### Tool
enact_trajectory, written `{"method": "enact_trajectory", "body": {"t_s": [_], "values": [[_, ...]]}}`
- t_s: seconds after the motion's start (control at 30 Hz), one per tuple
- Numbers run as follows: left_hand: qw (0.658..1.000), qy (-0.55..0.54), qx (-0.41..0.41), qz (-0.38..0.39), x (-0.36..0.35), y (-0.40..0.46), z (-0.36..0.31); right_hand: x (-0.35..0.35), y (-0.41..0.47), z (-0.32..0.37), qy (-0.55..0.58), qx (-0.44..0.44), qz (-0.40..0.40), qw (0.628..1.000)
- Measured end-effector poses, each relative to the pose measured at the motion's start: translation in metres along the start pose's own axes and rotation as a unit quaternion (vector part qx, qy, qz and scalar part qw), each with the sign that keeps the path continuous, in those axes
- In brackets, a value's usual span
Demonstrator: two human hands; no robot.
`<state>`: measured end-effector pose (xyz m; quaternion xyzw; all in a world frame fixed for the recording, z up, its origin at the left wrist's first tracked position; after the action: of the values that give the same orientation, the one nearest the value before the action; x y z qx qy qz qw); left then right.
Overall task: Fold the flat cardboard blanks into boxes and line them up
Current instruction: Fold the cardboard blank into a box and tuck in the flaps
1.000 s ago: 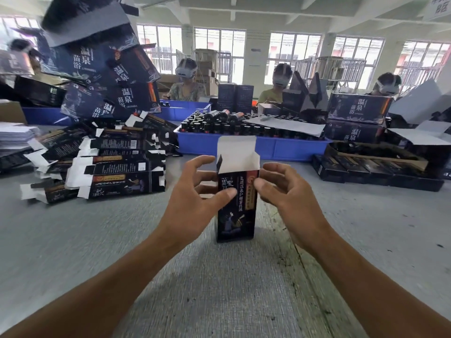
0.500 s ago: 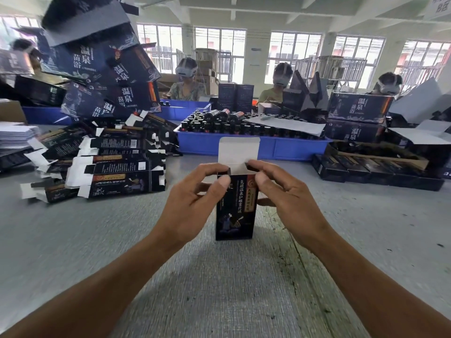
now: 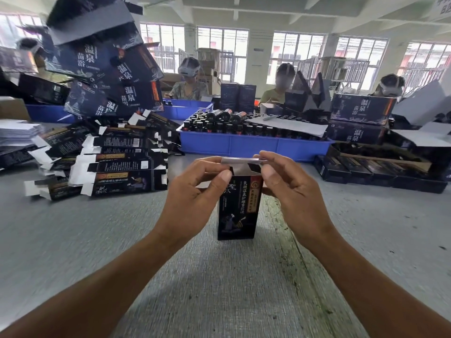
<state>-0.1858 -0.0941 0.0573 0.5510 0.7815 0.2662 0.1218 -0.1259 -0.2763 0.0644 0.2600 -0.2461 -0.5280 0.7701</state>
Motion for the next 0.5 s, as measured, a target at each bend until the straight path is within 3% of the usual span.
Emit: {"method": "enact_trajectory", "body": {"t_s": [0.5], "values": [[0.998,-0.027,0.039,-0.038,-0.0024,-0.0010,-0.0018,0.0035,-0.0013,-0.0001,-0.021,-0.001,-0.039,0.999]]}}
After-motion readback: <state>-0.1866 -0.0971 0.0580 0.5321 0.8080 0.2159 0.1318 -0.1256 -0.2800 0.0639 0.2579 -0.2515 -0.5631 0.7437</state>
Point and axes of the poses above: each hand's wrist, its own y-axis towards the middle knuckle, its own x-axis out of the back of the hand, z = x × y, the point moved 4 cm from there along y, towards the middle knuckle, and after that the axes turned 7 degrees about x, right-handed, at the moved point
